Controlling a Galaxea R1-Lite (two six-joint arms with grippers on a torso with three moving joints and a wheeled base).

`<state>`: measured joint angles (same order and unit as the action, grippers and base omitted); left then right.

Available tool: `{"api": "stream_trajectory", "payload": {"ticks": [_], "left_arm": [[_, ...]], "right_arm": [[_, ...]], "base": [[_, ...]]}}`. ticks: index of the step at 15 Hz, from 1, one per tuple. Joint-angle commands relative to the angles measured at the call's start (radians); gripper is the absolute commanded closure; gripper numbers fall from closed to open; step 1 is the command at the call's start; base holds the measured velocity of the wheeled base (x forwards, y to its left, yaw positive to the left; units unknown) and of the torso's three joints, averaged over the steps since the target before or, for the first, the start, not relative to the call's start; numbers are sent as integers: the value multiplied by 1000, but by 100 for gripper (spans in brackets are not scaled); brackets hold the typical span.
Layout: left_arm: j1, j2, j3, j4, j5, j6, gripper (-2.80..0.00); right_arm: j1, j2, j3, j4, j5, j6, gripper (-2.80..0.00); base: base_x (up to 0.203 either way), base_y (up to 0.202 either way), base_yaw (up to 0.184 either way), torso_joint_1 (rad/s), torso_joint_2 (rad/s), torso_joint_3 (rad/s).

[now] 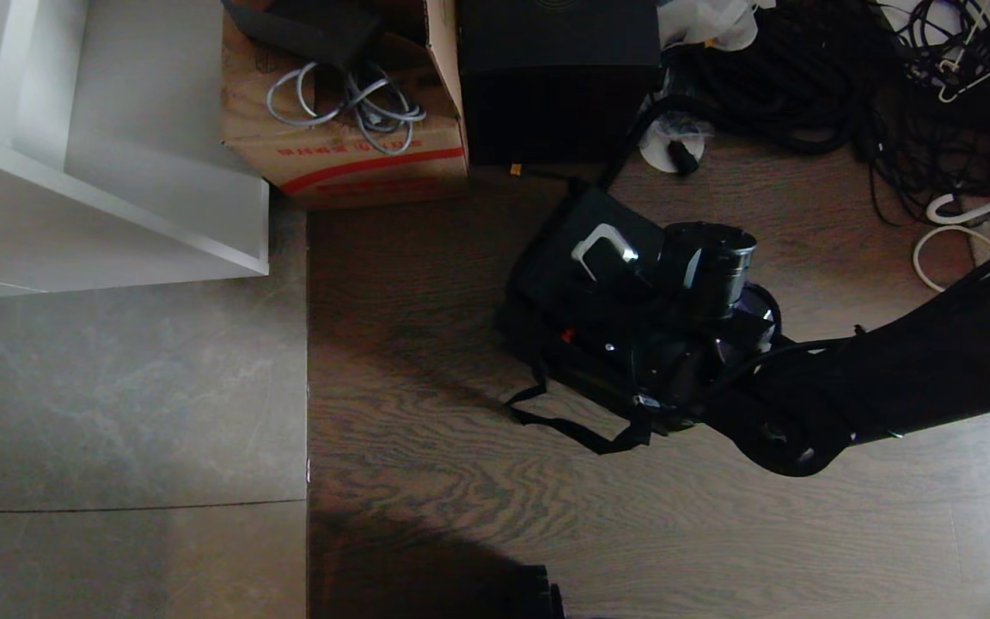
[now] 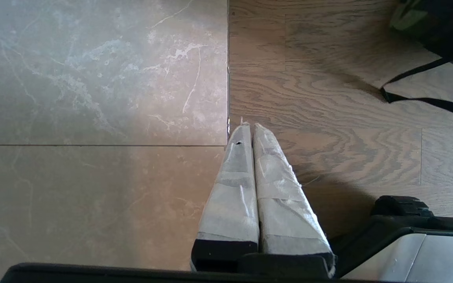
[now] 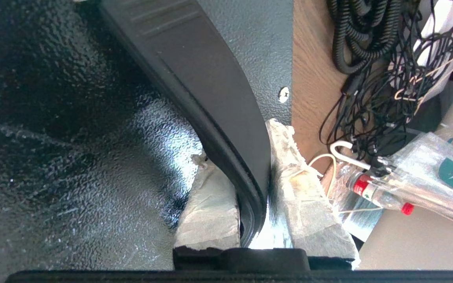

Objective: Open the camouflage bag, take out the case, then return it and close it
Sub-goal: Lift the black box

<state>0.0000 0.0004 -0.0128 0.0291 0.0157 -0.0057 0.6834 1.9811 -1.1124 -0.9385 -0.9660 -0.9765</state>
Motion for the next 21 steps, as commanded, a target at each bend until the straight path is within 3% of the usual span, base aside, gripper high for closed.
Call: {"api": "stream_trajectory", "payload": {"ticks": [1,21], "left_arm": [[0,0,-1,2,1,0,0],[0,0,-1,0,0,-3,0]], "right_arm": [[1,-1,0,-5,-7,-5,0],[1,-2,-12,-3,-16,-8,0]], "base": [[0,0,0,0,0,0],[0,-7,1,0,0,0]]}}
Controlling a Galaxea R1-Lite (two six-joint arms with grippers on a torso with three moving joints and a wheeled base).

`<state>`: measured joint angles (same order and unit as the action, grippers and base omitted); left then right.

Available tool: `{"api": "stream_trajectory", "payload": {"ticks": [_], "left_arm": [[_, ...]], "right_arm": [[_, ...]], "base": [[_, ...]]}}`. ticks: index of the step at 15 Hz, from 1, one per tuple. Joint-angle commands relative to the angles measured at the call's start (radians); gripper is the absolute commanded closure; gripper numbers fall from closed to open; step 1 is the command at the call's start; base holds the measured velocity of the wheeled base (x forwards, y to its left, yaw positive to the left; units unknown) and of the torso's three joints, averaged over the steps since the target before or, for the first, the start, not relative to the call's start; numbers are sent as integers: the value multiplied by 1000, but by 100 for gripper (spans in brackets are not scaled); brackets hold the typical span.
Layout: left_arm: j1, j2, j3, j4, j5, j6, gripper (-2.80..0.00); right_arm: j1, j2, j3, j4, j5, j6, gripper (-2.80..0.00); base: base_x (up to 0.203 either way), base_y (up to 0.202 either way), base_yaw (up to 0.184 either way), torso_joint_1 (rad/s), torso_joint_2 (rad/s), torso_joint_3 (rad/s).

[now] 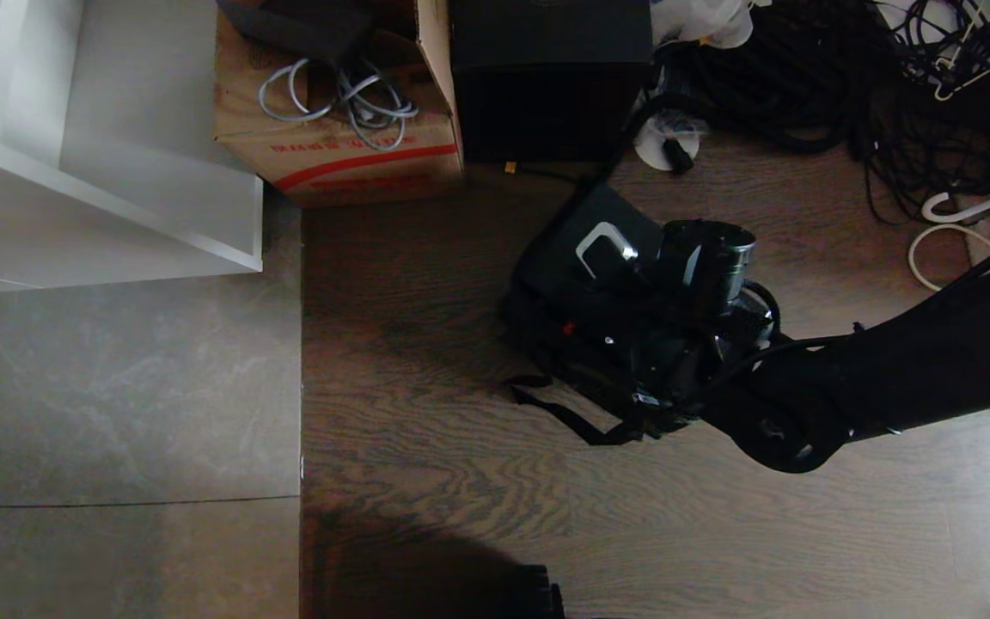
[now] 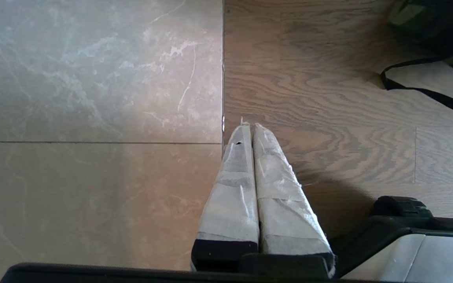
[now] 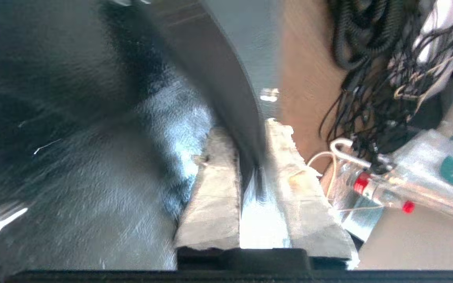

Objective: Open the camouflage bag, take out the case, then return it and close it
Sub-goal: Lift the black box

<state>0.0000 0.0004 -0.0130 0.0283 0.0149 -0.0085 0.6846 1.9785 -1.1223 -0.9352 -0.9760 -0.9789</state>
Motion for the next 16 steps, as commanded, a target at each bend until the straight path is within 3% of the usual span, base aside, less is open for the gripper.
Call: {"api": "stream_trajectory", "payload": {"ticks": [1,12,16], "left_arm": [[0,0,-1,1,1,0,0],[0,0,-1,1,-1,-4,0],[0,0,-1,1,-1,-5,0]], "right_arm": [[0,2,-2,-8,-6,-6,0],[-2,6,-19,-4,-7,-28,0],[5,27,-3,-5,-64,-31,0]], "base": [[0,0,0,0,0,0],[0,0,0,0,-2,2],[0,0,0,0,0,0]]}}
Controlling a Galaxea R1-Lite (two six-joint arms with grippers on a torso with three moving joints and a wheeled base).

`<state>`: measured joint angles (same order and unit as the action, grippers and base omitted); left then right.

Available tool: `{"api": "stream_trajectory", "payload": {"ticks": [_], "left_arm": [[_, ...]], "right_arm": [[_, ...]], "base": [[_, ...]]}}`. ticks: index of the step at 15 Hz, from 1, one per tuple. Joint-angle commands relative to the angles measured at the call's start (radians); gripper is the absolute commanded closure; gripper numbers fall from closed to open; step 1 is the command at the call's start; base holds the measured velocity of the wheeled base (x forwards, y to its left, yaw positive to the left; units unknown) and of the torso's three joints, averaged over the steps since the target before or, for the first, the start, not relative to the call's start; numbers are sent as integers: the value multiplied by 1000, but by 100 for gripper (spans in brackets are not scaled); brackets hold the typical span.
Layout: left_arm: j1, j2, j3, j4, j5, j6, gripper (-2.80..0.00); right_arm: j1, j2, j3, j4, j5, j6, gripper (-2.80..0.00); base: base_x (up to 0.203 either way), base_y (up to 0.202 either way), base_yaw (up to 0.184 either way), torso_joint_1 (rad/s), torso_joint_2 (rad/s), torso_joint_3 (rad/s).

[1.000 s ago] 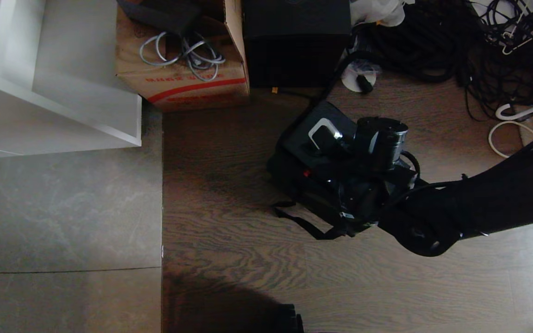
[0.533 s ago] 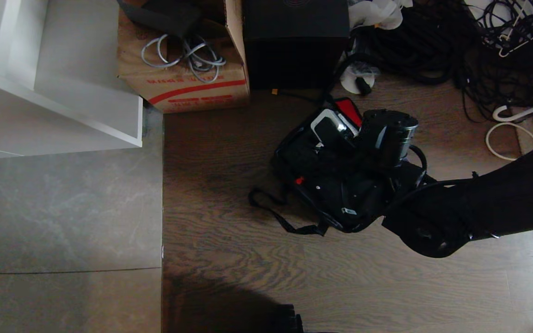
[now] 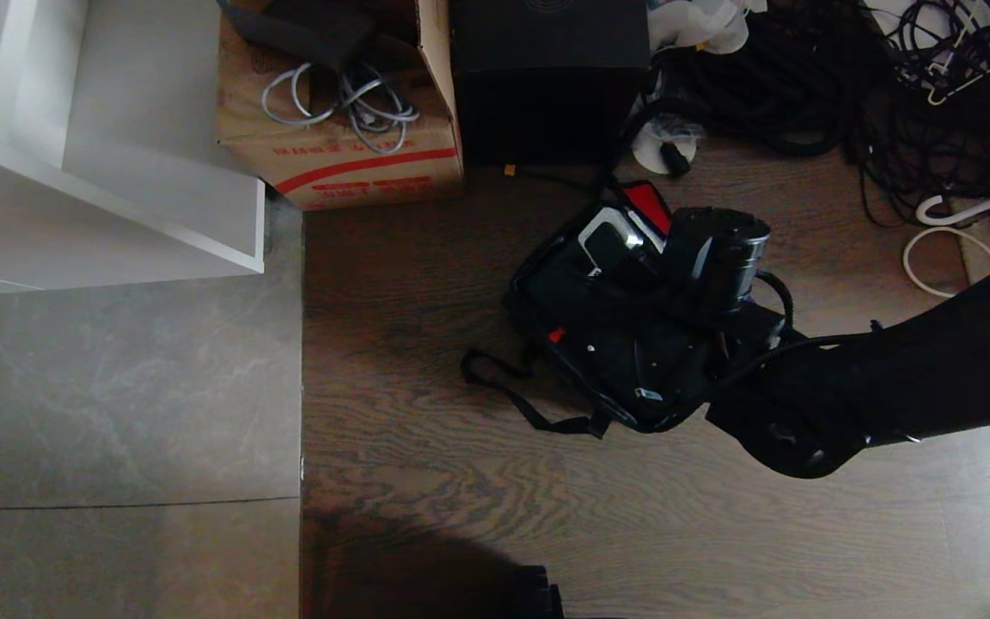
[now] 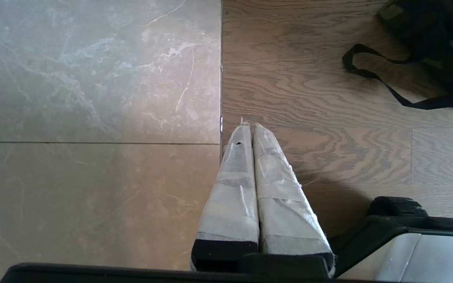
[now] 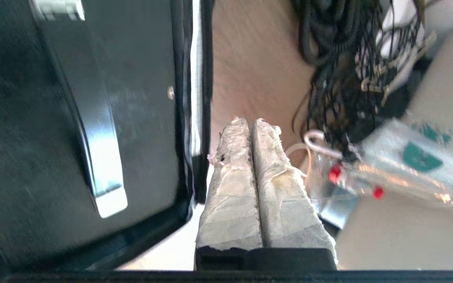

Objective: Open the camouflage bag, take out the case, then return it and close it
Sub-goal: Lift the black box

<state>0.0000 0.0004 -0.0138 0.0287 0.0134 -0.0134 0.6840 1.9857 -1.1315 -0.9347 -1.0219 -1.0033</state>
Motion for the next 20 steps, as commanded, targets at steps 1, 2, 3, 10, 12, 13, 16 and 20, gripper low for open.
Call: {"api": "stream_trajectory", "payload": {"ticks": [1,2,3,10,12,13,16,20], "left_arm": [[0,1,0,0,0,1,0],[0,0,0,0,0,0,0],[0,0,0,0,0,0,0],[0,0,0,0,0,0,0],[0,0,0,0,0,0,0],[0,0,0,0,0,0,0],[0,0,0,0,0,0,0],[0,0,2,-1,0,0,0]], "right_arm": [[7,28,18,-5,-33,-8,0],[11,43,26,-8,-55,-8,0],[23,54,40,-11,-81,-8,0],[82,179,-18,-16,-242,-1,-280],[90,238,-81,-33,-271,14,-280],[95,265,-112,-48,-295,17,-280],[98,324,-136,-55,-320,60,-280],[64,391,-168,-74,-316,81,-280]], "base": [[0,0,0,0,0,0],[0,0,0,0,0,0],[0,0,0,0,0,0],[0,0,0,0,0,0],[0,0,0,0,0,0],[0,0,0,0,0,0],[0,0,0,0,0,0],[0,0,0,0,0,0]]}}
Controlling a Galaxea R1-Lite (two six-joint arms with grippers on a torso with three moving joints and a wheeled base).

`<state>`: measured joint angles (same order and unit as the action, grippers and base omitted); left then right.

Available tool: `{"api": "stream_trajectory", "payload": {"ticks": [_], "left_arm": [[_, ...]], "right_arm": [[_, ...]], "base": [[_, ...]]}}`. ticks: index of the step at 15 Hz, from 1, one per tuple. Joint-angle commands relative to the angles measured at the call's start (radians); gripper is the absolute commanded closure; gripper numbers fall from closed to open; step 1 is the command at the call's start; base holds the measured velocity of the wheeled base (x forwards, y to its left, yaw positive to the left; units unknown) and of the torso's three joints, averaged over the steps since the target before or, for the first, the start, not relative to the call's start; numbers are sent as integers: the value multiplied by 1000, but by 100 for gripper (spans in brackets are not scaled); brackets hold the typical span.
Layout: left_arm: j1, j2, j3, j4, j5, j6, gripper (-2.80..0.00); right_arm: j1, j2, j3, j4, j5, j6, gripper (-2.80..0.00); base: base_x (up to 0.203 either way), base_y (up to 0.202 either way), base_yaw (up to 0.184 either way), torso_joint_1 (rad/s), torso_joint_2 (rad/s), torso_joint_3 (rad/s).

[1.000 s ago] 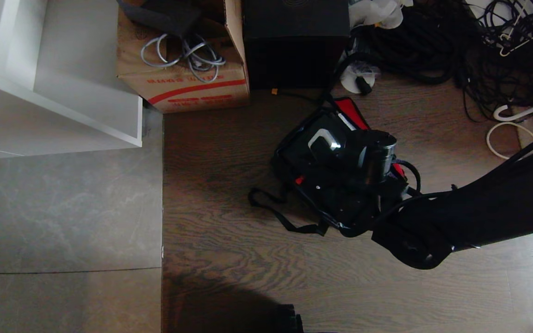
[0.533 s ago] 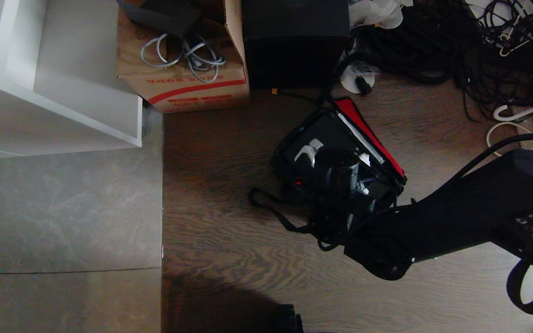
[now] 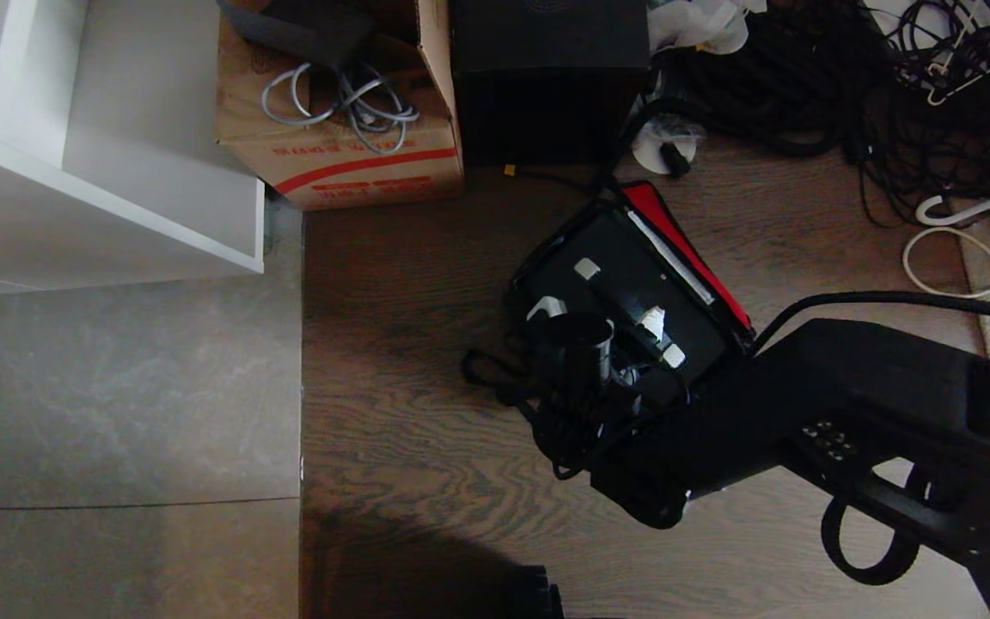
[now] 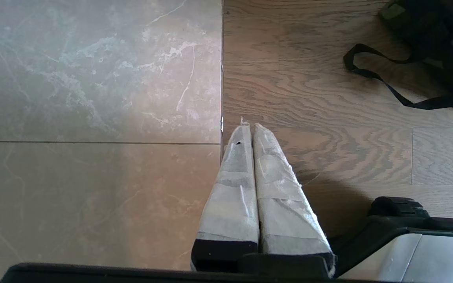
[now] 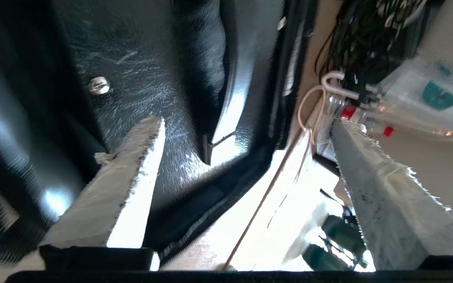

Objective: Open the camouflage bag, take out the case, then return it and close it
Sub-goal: Lift the black box

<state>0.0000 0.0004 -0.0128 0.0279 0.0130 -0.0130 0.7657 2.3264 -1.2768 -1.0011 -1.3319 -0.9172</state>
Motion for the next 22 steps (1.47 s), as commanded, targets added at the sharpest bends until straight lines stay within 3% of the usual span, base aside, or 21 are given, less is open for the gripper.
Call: {"api": "stream_trajectory", "payload": {"ticks": [1,12,18,19,22], "left_arm": [[0,0,0,-3,1,-1,0],[0,0,5,-25,-1,-1,0],[0,0,5,-25,1,-1,0],[0,0,6,-25,0,-1,0],[0,1,5,-25,1,-1,0]], "right_arm": [[-37,72,-51,-14,-6,-5,-280],[-201,128,-303,-15,-6,-32,-280],[-249,123,-314,-10,-7,-33,-280],[-249,125,-312,-11,-7,-32,0],[-260,130,-335,12,-6,-38,0]], "base": [[0,0,0,0,0,0],[0,0,0,0,0,0],[0,0,0,0,0,0],[0,0,0,0,0,0],[0,0,0,0,0,0]]}}
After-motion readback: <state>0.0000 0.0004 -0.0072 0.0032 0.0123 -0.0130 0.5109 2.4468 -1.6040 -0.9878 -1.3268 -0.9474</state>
